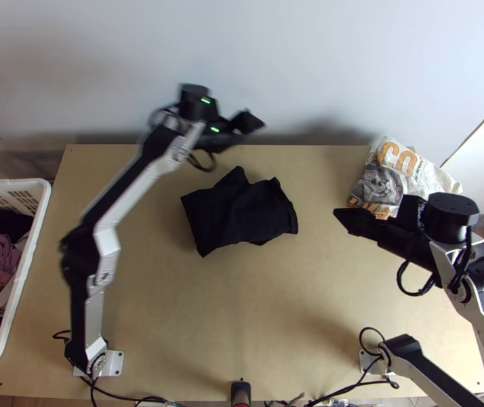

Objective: Fold the t-shirt

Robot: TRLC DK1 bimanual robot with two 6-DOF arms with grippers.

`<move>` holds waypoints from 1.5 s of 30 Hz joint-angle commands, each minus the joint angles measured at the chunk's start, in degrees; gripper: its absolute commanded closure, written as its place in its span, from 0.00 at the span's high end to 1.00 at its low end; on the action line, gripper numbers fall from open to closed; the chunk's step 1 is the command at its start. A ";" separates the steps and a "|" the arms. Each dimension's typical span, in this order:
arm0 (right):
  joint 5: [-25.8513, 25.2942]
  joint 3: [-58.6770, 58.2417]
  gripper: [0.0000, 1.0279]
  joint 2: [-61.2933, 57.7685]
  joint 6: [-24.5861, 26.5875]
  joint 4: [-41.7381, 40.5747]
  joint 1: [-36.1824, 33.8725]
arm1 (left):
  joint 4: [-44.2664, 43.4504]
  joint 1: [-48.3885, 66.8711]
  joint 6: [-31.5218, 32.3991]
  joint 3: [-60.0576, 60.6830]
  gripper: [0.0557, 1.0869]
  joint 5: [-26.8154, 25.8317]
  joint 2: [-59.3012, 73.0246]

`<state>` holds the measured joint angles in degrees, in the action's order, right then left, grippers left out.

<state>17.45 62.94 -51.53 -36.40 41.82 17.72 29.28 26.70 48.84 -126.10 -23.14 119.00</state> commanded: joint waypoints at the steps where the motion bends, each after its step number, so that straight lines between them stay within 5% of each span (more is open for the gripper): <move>1: -9.28 -1.24 0.96 -1.65 5.82 -2.01 6.63 | 4.12 -9.65 -5.16 13.34 0.95 -3.41 -17.22; 4: -14.38 -3.79 0.96 -2.70 11.53 -5.70 11.46 | 3.95 -15.54 -11.40 24.59 0.95 -3.32 -25.66; 9: -14.55 -5.98 0.96 -6.92 11.09 -7.72 18.58 | 7.99 -23.89 -22.56 40.23 0.95 -3.32 -37.44; 17: -12.97 -9.59 0.96 -16.76 -3.94 -15.10 21.66 | 7.99 -31.71 -32.67 59.39 0.95 -2.53 -57.65; 22: -12.79 -12.31 0.96 -20.81 -4.99 -19.94 28.25 | 8.78 -32.50 -36.53 65.55 0.95 2.57 -66.88; 27: -12.88 -13.37 0.96 -24.32 -5.87 -23.28 30.80 | 8.78 -32.76 -36.45 72.05 0.95 5.47 -75.76; 32: -18.42 -13.89 0.96 -26.61 -3.24 -31.01 33.44 | 9.48 -33.82 -34.60 77.59 0.95 6.70 -81.21; 41: -12.62 -5.19 0.95 -36.98 -14.13 -28.82 32.47 | 10.27 -37.16 -32.05 83.04 0.95 7.75 -89.12; 45: -11.39 -1.85 0.96 -43.48 -13.34 -26.88 32.91 | 11.15 -37.33 -31.35 83.04 0.95 8.90 -90.08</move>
<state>3.55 56.16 -86.35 -47.77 13.21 49.98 39.42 -9.37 16.38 -45.23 -15.70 32.77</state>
